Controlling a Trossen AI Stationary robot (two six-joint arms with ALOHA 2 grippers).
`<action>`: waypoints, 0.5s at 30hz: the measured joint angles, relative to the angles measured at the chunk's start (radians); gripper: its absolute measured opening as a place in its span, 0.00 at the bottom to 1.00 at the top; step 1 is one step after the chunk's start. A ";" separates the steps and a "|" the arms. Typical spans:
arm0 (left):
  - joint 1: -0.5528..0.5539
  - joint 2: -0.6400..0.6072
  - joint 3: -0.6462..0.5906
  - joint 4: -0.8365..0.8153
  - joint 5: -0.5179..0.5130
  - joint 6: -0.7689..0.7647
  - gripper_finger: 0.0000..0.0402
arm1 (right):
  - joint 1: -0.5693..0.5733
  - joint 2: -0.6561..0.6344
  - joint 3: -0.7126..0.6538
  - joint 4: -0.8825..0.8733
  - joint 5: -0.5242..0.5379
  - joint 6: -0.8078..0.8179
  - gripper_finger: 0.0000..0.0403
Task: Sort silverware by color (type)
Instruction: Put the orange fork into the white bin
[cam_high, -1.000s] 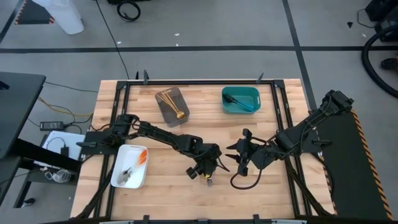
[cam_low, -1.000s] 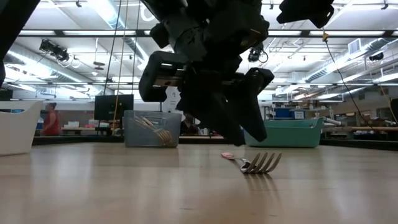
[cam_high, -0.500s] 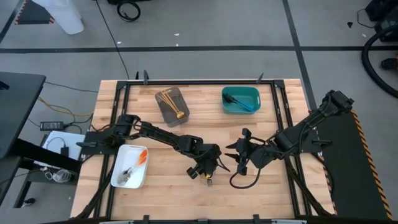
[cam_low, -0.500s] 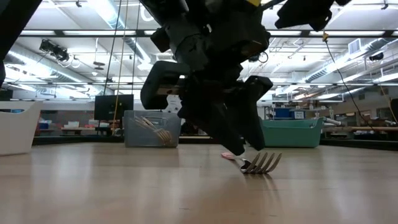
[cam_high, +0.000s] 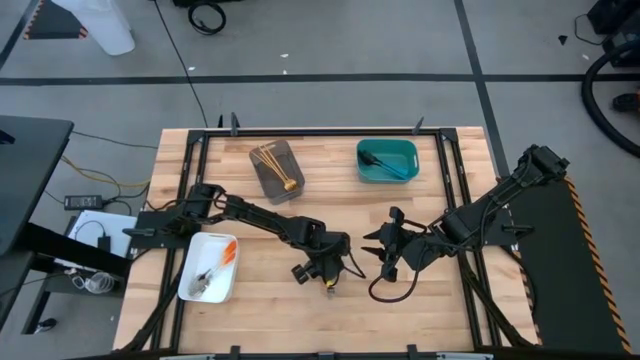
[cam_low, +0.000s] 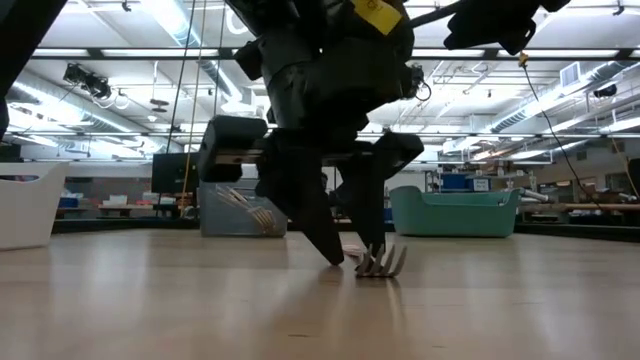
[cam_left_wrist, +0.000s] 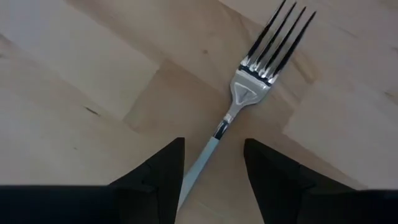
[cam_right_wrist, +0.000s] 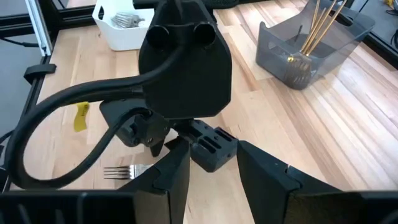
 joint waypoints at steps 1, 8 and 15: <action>0.000 0.000 0.002 -0.002 -0.002 0.004 0.44 | 0.000 0.000 0.000 0.000 0.000 0.000 0.36; -0.002 -0.001 0.063 -0.096 -0.008 0.035 0.44 | 0.001 -0.003 0.000 -0.027 -0.084 0.036 0.36; -0.001 -0.001 0.067 -0.082 0.005 0.115 0.44 | 0.021 -0.010 0.000 -0.053 -0.186 0.115 0.36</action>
